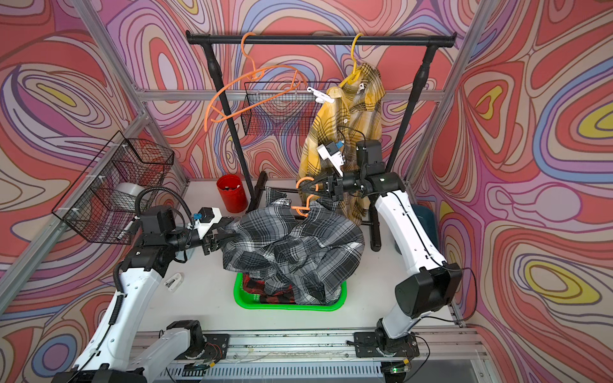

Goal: Remove the clothespins securing long-sleeve shirts to the hanger
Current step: Remove the long-sleeve shirt from the hanger.

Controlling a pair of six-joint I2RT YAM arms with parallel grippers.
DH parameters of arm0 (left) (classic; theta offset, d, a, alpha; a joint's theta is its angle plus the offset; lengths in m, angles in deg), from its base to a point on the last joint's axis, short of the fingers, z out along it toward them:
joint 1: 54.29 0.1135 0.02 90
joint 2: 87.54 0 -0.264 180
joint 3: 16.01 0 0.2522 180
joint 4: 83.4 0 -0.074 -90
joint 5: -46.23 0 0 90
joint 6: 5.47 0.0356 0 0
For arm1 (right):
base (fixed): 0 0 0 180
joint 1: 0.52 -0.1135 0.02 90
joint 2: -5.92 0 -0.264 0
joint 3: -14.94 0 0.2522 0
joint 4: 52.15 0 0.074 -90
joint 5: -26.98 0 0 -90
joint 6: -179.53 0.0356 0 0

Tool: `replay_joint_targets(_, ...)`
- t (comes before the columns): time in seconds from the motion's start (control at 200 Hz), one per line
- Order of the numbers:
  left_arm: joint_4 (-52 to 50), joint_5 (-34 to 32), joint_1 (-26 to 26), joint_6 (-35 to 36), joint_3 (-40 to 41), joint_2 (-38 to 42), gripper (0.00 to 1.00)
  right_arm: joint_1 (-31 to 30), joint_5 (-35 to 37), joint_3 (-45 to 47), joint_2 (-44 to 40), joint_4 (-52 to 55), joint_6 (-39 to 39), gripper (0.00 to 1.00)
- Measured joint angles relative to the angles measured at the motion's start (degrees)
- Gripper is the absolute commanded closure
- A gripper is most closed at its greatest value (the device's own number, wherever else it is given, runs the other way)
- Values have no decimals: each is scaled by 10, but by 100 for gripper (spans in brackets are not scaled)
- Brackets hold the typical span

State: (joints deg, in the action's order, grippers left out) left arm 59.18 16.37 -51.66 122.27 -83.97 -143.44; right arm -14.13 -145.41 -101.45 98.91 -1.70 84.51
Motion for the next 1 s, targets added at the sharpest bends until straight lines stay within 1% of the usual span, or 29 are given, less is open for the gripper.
replay_joint_targets(0.05,12,-1,0,-6,2,0,77,-1,0,0,-1,-5,4,100)
replay_joint_targets(0.115,20,-1,0,-15,5,0,100,-2,2,2,-4,-15,12,100)
replay_joint_targets(0.326,35,-17,0,-45,14,6,100,-3,12,4,-10,-35,24,100)
replay_joint_targets(0.601,46,-67,0,-85,47,43,100,-4,52,4,-11,-42,37,100)
replay_joint_targets(0.691,56,-101,0,-111,58,47,100,-4,77,4,-11,-48,47,100)
replay_joint_targets(0.881,104,-209,0,-186,108,59,100,-5,132,4,-11,-74,77,100)
replay_joint_targets(1.002,119,-228,0,-217,134,68,100,-5,150,1,-14,-83,92,100)
